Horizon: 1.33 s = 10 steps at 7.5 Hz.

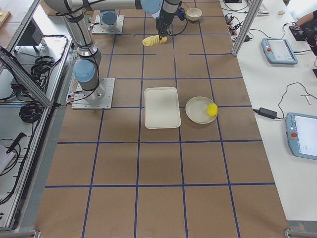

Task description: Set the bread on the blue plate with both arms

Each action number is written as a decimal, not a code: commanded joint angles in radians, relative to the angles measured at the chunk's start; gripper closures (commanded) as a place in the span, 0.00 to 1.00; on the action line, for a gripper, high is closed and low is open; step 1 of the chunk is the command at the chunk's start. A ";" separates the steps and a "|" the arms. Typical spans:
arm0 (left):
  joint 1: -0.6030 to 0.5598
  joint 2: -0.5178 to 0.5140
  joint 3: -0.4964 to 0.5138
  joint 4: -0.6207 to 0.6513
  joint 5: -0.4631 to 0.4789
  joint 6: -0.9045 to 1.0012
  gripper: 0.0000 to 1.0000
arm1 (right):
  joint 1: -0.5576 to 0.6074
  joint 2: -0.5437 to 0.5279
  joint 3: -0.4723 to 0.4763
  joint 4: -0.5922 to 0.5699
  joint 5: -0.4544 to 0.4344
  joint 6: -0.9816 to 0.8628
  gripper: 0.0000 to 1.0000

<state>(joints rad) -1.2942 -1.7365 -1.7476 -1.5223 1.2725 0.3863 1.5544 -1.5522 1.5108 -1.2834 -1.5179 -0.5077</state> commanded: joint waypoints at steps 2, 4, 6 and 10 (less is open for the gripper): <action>-0.206 -0.124 -0.012 0.288 -0.079 -0.222 0.91 | 0.010 -0.006 0.003 0.002 0.016 0.012 0.87; -0.258 -0.179 -0.010 0.338 -0.085 -0.306 0.91 | 0.030 0.003 -0.004 -0.036 0.019 0.035 0.87; -0.307 -0.225 -0.010 0.449 -0.087 -0.384 0.91 | 0.177 0.169 -0.087 -0.207 0.012 0.125 0.87; -0.349 -0.294 0.005 0.537 -0.090 -0.437 0.77 | 0.305 0.504 -0.212 -0.416 0.001 0.283 0.86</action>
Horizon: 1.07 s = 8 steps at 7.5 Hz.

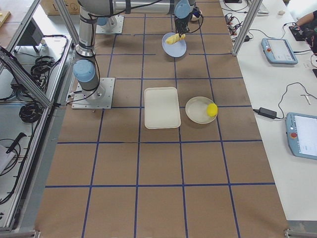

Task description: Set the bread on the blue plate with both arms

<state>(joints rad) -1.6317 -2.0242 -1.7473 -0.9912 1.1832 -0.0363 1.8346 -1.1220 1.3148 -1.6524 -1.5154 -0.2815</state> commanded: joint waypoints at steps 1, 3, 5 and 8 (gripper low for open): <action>-0.013 -0.013 0.006 0.006 0.001 -0.014 0.32 | 0.038 0.105 -0.017 -0.072 -0.002 0.062 0.86; -0.014 -0.011 0.009 0.006 0.003 -0.020 0.00 | 0.058 0.128 -0.016 -0.112 -0.003 0.120 0.75; 0.013 0.028 0.008 0.003 0.013 -0.010 0.00 | 0.078 0.145 -0.017 -0.113 -0.002 0.176 0.23; 0.093 0.157 -0.018 -0.102 0.148 0.050 0.00 | 0.080 0.149 -0.019 -0.113 -0.006 0.176 0.00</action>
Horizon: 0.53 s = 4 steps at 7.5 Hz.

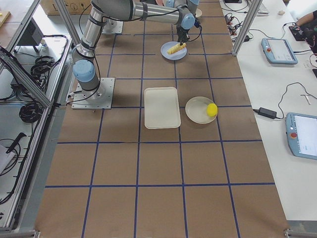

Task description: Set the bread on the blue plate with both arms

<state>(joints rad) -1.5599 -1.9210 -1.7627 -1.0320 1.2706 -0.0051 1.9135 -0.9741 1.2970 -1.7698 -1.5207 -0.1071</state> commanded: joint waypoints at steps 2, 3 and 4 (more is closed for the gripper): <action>0.018 0.141 0.037 -0.196 0.176 0.022 0.00 | -0.022 -0.011 0.019 0.012 -0.079 -0.035 0.00; 0.017 0.172 0.054 -0.242 0.177 0.020 0.00 | -0.037 -0.026 0.022 0.019 -0.152 -0.125 0.00; 0.014 0.200 0.077 -0.287 0.208 0.022 0.00 | -0.082 -0.059 0.022 0.051 -0.159 -0.161 0.00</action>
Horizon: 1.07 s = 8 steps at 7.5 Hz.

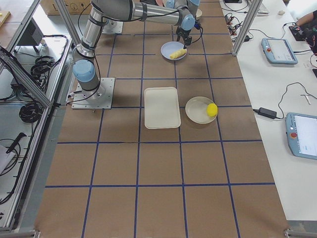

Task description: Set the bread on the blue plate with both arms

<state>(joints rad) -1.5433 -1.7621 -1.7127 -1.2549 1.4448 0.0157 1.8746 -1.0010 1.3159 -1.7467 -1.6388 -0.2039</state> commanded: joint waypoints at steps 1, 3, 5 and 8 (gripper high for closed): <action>-0.021 0.074 0.047 -0.114 0.049 0.000 0.00 | -0.101 -0.091 0.006 0.088 -0.032 -0.092 0.00; -0.081 0.090 0.112 -0.158 0.148 0.003 0.00 | -0.190 -0.274 0.037 0.282 -0.032 -0.198 0.00; -0.072 0.104 0.211 -0.282 0.176 0.182 0.00 | -0.308 -0.420 0.098 0.445 -0.029 -0.291 0.01; -0.008 0.153 0.190 -0.270 0.117 0.205 0.00 | -0.425 -0.632 0.277 0.460 -0.026 -0.341 0.00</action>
<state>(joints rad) -1.5779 -1.6248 -1.5132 -1.5316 1.5974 0.2274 1.4911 -1.5494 1.5167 -1.2911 -1.6684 -0.5329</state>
